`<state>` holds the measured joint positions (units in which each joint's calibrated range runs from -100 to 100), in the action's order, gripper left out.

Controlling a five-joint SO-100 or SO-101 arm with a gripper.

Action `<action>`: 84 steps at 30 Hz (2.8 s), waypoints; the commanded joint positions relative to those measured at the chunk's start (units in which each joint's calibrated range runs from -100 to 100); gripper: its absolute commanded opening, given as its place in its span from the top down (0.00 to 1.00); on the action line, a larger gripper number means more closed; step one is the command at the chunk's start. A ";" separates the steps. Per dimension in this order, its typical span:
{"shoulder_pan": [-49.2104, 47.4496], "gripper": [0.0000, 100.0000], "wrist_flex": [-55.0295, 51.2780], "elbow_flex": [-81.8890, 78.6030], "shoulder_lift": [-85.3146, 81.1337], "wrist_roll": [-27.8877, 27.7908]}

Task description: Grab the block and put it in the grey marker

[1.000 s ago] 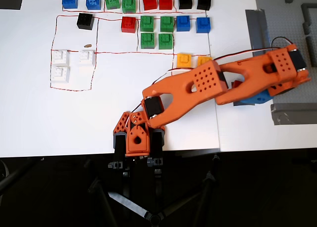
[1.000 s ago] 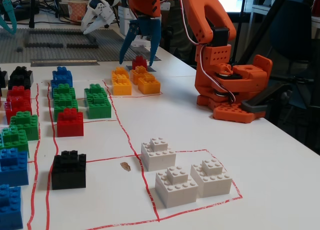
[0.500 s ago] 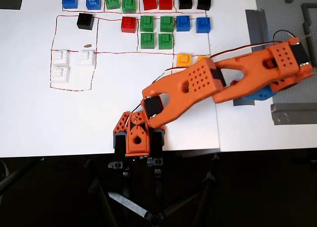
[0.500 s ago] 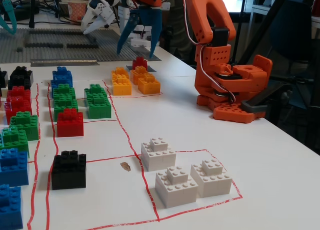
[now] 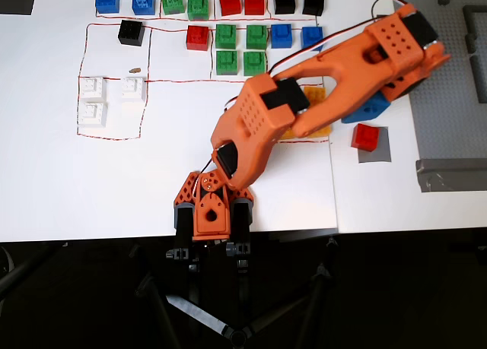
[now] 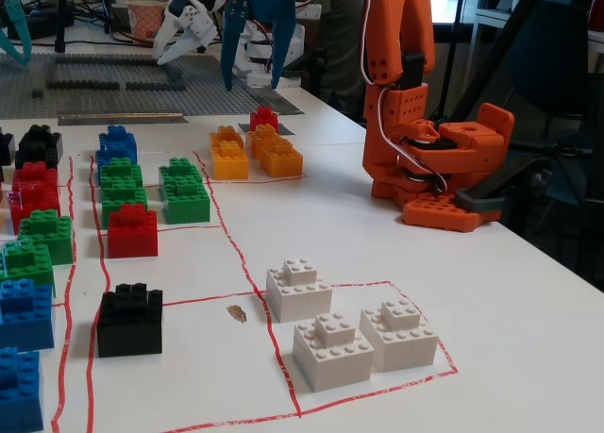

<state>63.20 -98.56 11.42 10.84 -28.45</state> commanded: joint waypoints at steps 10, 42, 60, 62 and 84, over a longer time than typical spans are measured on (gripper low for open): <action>-19.28 0.85 -1.12 -14.46 -20.77 10.94; -61.62 0.99 0.84 -3.57 -14.12 32.19; -68.28 0.99 10.47 -11.01 -14.29 38.39; -69.28 0.99 11.53 -12.65 -14.81 38.44; -70.19 0.99 11.70 -13.37 -13.86 37.90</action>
<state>-5.26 -86.94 -4.77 -0.65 9.26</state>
